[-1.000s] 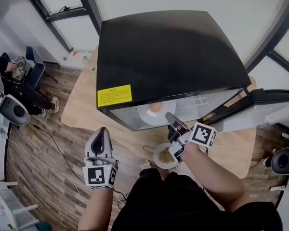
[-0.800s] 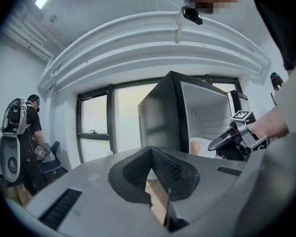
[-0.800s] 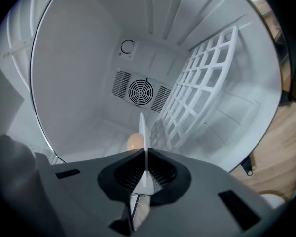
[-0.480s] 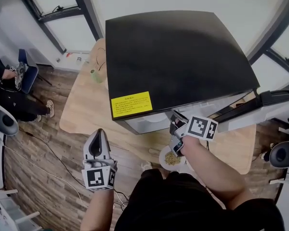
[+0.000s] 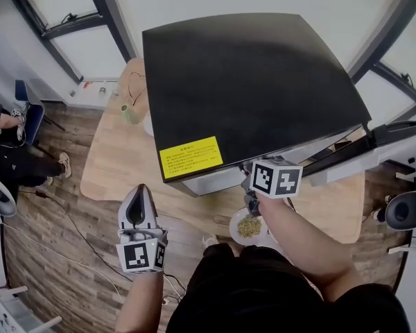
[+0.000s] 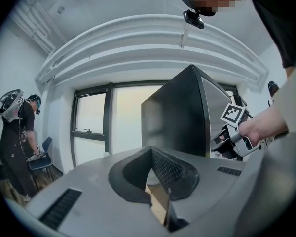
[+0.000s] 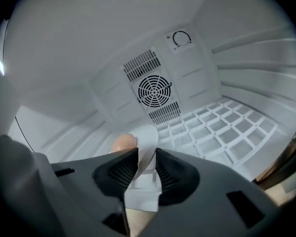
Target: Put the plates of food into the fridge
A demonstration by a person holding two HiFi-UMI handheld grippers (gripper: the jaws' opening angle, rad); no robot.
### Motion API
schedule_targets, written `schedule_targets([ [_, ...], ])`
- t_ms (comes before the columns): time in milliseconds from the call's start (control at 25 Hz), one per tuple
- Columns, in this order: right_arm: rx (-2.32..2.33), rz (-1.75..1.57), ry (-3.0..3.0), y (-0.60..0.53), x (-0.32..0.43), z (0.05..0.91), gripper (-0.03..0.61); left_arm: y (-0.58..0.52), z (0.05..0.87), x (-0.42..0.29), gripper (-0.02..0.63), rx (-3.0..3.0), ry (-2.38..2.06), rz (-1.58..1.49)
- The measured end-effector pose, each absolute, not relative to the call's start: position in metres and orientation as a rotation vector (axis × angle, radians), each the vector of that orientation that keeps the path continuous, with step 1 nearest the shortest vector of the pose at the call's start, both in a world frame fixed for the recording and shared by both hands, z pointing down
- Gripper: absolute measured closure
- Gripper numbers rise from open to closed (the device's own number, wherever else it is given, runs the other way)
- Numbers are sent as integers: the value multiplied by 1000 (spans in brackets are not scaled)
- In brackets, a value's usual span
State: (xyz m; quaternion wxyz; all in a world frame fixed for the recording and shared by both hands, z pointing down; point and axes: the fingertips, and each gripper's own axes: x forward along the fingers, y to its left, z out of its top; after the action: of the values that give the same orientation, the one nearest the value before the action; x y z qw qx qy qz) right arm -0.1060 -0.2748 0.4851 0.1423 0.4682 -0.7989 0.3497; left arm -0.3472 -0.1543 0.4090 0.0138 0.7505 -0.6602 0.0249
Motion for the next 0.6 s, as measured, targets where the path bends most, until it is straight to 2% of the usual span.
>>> schedule_targets([
  [320,1404,898,-2250,-282,-92,489,448,-158,409,-343,610,2350,-2028,76],
  [600,1556,705,-2340,-270,-58,447,448,-159,414,-340,611,2370,-2000,63],
])
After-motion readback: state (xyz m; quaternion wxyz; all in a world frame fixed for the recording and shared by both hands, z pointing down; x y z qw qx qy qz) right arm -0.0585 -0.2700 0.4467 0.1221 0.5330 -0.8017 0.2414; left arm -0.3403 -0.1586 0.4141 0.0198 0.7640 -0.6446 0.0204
